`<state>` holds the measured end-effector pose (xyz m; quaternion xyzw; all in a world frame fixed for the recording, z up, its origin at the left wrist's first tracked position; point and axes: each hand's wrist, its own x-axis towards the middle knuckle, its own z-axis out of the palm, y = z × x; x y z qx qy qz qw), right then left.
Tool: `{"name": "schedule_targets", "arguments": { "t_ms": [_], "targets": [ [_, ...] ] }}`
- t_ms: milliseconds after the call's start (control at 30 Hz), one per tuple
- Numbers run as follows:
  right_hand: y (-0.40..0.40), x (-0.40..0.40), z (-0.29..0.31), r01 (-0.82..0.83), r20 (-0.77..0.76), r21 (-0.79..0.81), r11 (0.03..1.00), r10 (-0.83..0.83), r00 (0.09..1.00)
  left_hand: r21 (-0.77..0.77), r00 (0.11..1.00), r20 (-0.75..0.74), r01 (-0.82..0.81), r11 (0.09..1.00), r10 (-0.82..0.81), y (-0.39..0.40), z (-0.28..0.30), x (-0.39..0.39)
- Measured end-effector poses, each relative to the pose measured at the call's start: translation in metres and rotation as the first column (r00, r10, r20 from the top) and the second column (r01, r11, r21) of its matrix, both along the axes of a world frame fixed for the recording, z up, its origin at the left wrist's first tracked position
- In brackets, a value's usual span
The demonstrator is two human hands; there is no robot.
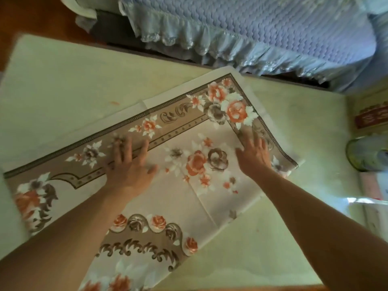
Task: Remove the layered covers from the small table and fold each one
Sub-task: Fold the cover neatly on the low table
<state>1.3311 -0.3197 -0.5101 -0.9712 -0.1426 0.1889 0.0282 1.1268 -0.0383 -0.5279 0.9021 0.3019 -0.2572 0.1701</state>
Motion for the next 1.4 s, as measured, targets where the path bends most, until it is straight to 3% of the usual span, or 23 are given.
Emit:
{"name": "schedule_targets", "arguments": {
  "t_ms": [167,267,400,633,867,1033,1200,1267,1333,1400],
  "targets": [
    [-0.065,0.077,-0.005,0.296,-0.007,0.004,0.955,-0.296,0.955,0.082,0.989,-0.143,0.041,0.996,-0.029,-0.001,0.005,0.017],
    [-0.072,0.106,-0.010,0.315,0.055,0.039,0.948,-0.317,0.947,0.073,0.979,-0.205,0.036,0.997,-0.021,-0.001,0.016,0.034],
    [-0.060,0.130,-0.016,0.382,0.000,0.205,0.901,-0.390,0.921,0.059,0.968,-0.249,-0.007,0.998,0.022,-0.007,0.021,0.041],
    [-0.057,0.140,-0.017,0.441,-0.028,0.326,0.836,-0.458,0.888,0.002,0.965,-0.254,-0.067,0.998,0.065,-0.005,0.013,0.043],
    [-0.050,0.152,-0.016,0.529,-0.111,0.295,0.796,-0.521,0.846,0.041,0.970,-0.174,-0.166,0.985,0.170,-0.008,0.011,0.041],
    [-0.050,0.154,-0.018,0.572,-0.142,0.282,0.770,-0.556,0.819,0.086,0.985,-0.129,-0.107,0.991,0.118,-0.018,0.019,0.046],
    [-0.048,0.151,-0.016,0.568,-0.135,0.284,0.772,-0.554,0.821,0.150,0.980,-0.047,0.198,0.969,-0.193,-0.035,0.011,0.052],
    [-0.048,0.150,-0.014,0.563,-0.134,0.275,0.779,-0.549,0.825,0.109,0.983,-0.081,0.174,0.979,-0.166,-0.041,0.007,0.057],
    [-0.044,0.145,-0.011,0.557,-0.072,0.246,0.793,-0.558,0.827,0.117,0.987,-0.092,0.140,0.983,-0.129,-0.044,0.005,0.061],
    [-0.033,0.122,-0.005,0.408,0.174,0.177,0.896,-0.436,0.883,0.117,0.990,-0.075,0.125,0.985,-0.117,-0.045,0.004,0.061]
  ]
}}
